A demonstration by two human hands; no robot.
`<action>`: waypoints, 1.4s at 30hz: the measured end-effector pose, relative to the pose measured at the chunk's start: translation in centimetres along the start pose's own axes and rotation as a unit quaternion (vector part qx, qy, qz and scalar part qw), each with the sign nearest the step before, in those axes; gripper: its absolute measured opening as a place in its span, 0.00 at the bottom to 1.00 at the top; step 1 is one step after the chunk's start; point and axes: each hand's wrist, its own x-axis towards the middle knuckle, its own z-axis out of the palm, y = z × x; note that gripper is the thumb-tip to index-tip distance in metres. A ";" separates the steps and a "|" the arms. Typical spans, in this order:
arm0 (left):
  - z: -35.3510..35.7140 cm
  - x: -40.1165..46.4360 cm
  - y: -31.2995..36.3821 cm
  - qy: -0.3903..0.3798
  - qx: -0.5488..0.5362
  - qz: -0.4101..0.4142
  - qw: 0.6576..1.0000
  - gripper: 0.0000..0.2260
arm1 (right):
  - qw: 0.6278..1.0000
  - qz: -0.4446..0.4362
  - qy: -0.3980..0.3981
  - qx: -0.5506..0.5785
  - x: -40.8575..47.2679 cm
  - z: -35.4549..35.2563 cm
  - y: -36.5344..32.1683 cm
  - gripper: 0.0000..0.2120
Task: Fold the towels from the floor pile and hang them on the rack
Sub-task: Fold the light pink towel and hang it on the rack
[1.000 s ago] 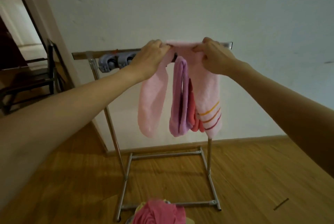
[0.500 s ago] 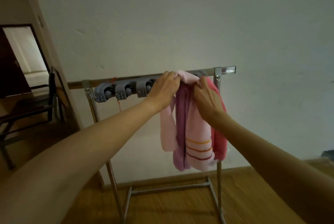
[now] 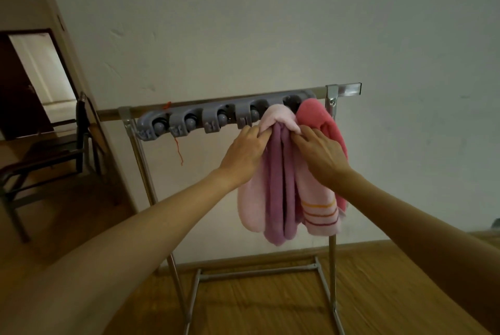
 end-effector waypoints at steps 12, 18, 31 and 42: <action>5.0 -5.0 1.6 0.026 -0.217 -0.257 0.941 0.24 | 0.987 0.031 0.078 0.137 -3.3 2.3 -0.5 0.29; 7.0 -6.5 -0.9 0.022 -0.130 -0.353 0.926 0.08 | 0.961 0.119 0.084 0.234 -5.7 3.5 -1.8 0.36; 10.9 -7.6 5.1 -0.005 -0.268 -0.283 0.921 0.23 | 0.952 0.205 0.036 0.224 -8.6 6.5 -1.6 0.15; 11.0 -9.0 2.4 0.000 -0.211 -0.344 0.915 0.15 | 0.918 0.233 0.025 0.320 -10.7 6.4 -4.9 0.05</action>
